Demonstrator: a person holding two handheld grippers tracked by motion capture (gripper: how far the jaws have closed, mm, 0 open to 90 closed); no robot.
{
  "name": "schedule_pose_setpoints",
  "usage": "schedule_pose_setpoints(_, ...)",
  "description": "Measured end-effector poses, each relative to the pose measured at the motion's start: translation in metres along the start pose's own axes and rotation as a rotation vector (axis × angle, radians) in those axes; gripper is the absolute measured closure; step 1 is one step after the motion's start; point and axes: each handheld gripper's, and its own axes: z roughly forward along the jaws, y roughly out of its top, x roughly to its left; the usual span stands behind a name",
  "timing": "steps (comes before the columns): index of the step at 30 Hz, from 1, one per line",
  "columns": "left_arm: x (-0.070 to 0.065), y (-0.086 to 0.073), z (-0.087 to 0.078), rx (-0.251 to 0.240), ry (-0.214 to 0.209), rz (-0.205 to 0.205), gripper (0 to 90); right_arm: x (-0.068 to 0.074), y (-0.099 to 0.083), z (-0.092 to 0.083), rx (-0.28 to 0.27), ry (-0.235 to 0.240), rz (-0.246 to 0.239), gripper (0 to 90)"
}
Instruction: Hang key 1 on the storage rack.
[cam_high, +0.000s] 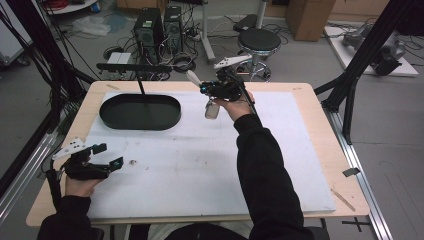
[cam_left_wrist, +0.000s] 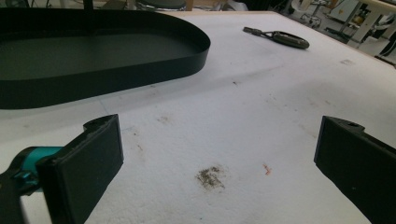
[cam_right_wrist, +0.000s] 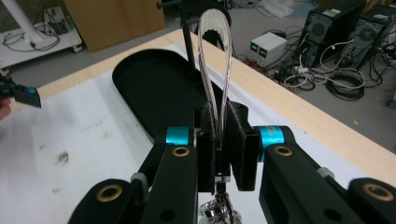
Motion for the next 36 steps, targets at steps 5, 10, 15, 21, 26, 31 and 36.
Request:
schedule_pose_setpoints(5, -0.002, 0.003, 0.003, 0.002, -0.013, 0.003, 1.7, 0.003, 0.013, 0.013, -0.003, 0.007, -0.005, 82.5)
schedule_pose_setpoints(10, -0.002, 0.003, 0.003, -0.001, -0.018, 0.006, 1.7, 0.008, 0.027, 0.026, -0.005, 0.016, -0.014, 82.5)
schedule_pose_setpoints(15, -0.001, 0.003, 0.002, -0.01, -0.007, 0.005, 1.7, 0.014, 0.036, 0.038, -0.015, 0.024, -0.033, 82.5)
schedule_pose_setpoints(21, 0.0, 0.003, 0.004, 0.015, -0.007, -0.001, 1.7, 0.017, 0.043, 0.05, -0.01, 0.034, -0.032, 82.5)
schedule_pose_setpoints(26, 0.0, 0.003, 0.004, 0.011, -0.003, -0.007, 1.7, 0.02, 0.054, 0.058, -0.011, 0.038, -0.036, 82.6)
schedule_pose_setpoints(31, 0.002, 0.003, 0.003, 0.0, 0.004, -0.016, 1.7, 0.025, 0.072, 0.073, -0.025, 0.036, -0.042, 82.5)
schedule_pose_setpoints(36, 0.004, 0.003, 0.004, -0.007, 0.005, -0.03, 1.7, 0.032, 0.085, 0.088, -0.024, 0.047, -0.048, 82.6)
